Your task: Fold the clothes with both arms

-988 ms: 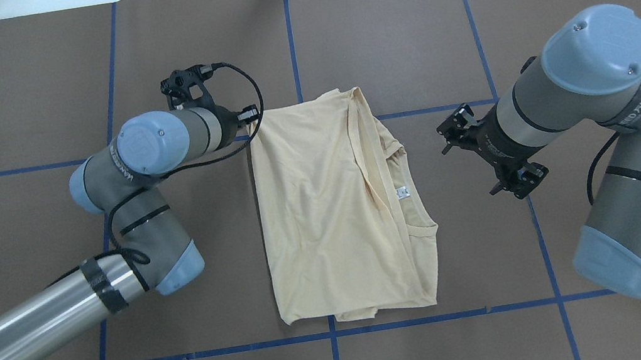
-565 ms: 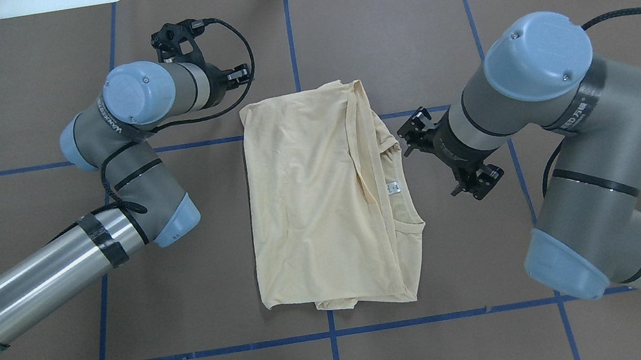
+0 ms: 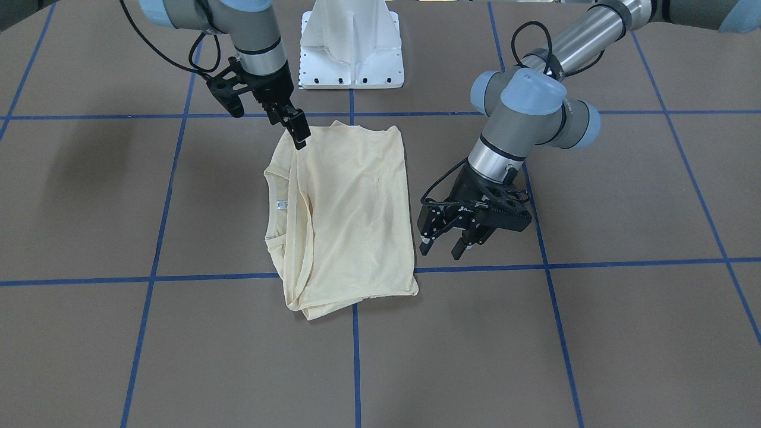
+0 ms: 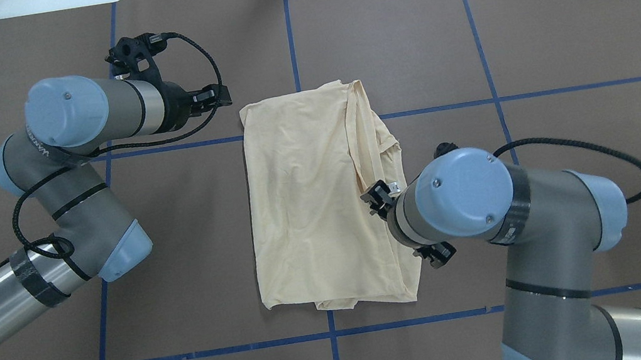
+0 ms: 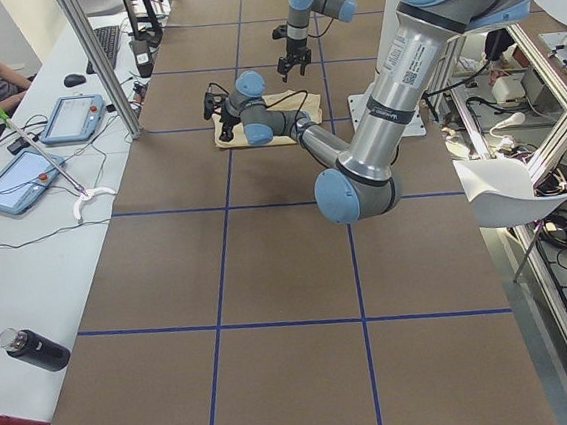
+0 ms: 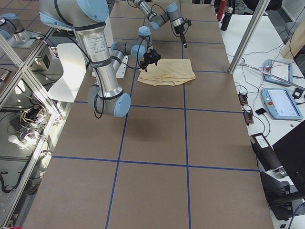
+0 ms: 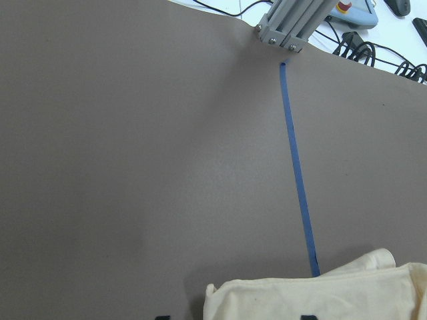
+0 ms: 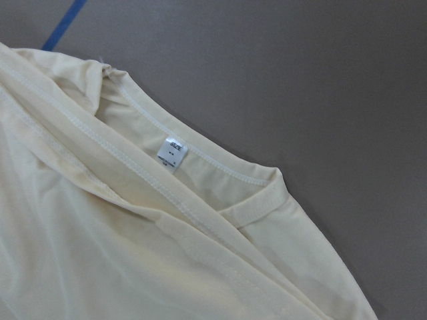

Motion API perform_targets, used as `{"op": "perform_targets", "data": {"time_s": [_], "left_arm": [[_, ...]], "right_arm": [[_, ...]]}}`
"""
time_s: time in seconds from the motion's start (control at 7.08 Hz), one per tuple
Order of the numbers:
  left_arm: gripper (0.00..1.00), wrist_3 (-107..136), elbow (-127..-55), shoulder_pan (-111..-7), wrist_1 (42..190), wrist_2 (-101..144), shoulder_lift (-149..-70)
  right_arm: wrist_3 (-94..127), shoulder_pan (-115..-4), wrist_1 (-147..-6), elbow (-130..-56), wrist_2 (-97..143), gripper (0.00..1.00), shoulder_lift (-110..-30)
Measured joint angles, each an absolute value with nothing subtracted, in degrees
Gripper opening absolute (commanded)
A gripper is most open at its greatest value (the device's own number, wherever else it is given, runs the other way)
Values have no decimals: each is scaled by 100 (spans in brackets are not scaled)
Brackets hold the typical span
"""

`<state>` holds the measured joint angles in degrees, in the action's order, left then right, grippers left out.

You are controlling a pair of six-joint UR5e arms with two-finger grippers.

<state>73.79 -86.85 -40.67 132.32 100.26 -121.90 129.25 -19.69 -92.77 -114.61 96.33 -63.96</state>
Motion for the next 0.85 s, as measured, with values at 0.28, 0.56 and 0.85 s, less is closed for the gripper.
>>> {"op": "perform_targets", "data": {"time_s": [0.28, 0.56, 0.85], "left_arm": [[71, 7397, -8747, -4069, 13212, 10021, -12149], [71, 7420, -8751, -4069, 13214, 10012, -12145], [71, 7468, -8746, -4059, 13217, 10009, -12146]], "right_arm": [[13266, -1528, -9258, -11392, 9306, 99, -6438], [13799, -1367, -9248, -11165, 9156, 92, -6451], [13911, -1321, -9246, -10932, 9138, 86, -6445]]}}
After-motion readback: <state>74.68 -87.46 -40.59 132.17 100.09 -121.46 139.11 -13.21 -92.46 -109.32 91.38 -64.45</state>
